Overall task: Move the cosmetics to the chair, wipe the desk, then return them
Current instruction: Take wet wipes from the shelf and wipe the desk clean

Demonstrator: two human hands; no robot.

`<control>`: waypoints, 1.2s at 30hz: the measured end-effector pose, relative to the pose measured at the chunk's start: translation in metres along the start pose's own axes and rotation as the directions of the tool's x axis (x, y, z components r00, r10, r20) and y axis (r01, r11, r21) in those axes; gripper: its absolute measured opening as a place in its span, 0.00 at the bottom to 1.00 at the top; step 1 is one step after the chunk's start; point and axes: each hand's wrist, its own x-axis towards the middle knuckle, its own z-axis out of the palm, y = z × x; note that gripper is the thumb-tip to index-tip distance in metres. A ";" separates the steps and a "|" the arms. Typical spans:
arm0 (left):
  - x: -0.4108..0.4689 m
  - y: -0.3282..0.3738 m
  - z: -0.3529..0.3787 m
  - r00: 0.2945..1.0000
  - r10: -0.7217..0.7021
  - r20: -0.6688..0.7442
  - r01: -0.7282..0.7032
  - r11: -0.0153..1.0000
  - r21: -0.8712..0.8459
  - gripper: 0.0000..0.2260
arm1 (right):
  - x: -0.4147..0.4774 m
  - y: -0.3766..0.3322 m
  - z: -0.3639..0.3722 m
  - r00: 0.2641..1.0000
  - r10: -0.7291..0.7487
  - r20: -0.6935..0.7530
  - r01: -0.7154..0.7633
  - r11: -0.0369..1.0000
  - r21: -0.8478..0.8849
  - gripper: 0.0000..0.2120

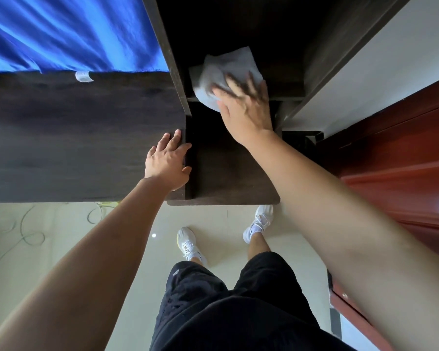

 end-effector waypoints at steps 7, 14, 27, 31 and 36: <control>-0.018 0.000 -0.004 0.997 0.030 0.069 -0.026 0.998 -0.060 0.32 | -0.037 0.034 -0.008 0.974 0.186 -0.130 -0.175 0.980 0.089 0.16; -0.028 0.027 -0.008 0.970 0.224 0.090 -0.228 0.973 0.028 0.32 | -0.128 0.061 -0.002 0.921 0.379 -0.093 -0.317 0.865 0.388 0.13; 0.023 0.177 0.020 0.870 0.452 0.196 -0.474 0.876 0.084 0.32 | -0.216 0.179 0.032 0.715 0.699 0.006 -0.571 0.579 0.581 0.15; 0.046 0.206 0.049 0.874 0.413 0.256 -0.450 0.886 0.109 0.32 | -0.197 0.217 0.071 0.685 0.720 0.107 -0.601 0.476 0.642 0.14; 0.081 0.226 0.086 0.890 0.321 0.325 -0.367 0.926 0.089 0.33 | -0.163 0.258 0.123 0.726 0.635 0.263 -0.607 0.413 0.679 0.20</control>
